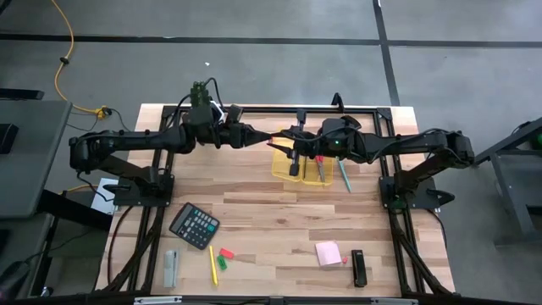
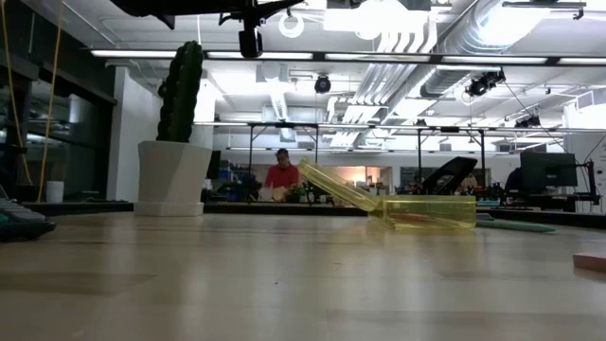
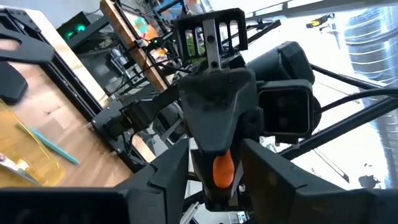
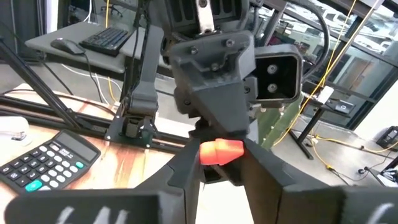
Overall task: Pack school essentials
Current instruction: Put the orange pencil top eraser into the yellow supply box
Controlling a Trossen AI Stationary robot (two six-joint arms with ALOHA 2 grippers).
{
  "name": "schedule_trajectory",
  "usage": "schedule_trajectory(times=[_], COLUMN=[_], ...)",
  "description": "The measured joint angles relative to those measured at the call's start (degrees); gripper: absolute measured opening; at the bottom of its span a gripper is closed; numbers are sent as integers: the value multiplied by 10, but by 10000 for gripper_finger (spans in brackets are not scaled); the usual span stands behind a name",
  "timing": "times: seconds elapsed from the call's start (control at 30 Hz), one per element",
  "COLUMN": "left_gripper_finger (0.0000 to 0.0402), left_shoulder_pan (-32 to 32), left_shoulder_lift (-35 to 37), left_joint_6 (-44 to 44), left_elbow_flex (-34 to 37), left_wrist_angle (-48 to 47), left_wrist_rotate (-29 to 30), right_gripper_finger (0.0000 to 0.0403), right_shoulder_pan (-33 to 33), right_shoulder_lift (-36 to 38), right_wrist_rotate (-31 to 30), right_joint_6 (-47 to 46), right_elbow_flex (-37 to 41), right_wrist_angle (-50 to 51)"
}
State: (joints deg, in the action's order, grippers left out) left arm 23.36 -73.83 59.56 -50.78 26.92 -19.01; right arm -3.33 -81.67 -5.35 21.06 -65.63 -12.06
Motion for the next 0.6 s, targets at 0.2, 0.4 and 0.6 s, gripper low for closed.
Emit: schedule_trajectory(times=[0.2, 0.4, 0.6], left_gripper_finger=[141, 141, 141], left_shoulder_pan=[50, 108, 119], left_shoulder_lift=[27, 81, 172], left_joint_6=[-8, -68, -290], left_elbow_flex=[0, 0, 0], left_wrist_angle=[4, 3, -29], left_wrist_rotate=[-25, -40, -24], right_gripper_finger=[91, 92, 92], right_shoulder_pan=[-1, -20, -57], right_shoulder_lift=[14, 66, 131], right_wrist_rotate=[-11, -37, -38], right_joint_6=[9, 3, -49], right_elbow_flex=[0, 0, 0], right_wrist_angle=[34, 137, 248])
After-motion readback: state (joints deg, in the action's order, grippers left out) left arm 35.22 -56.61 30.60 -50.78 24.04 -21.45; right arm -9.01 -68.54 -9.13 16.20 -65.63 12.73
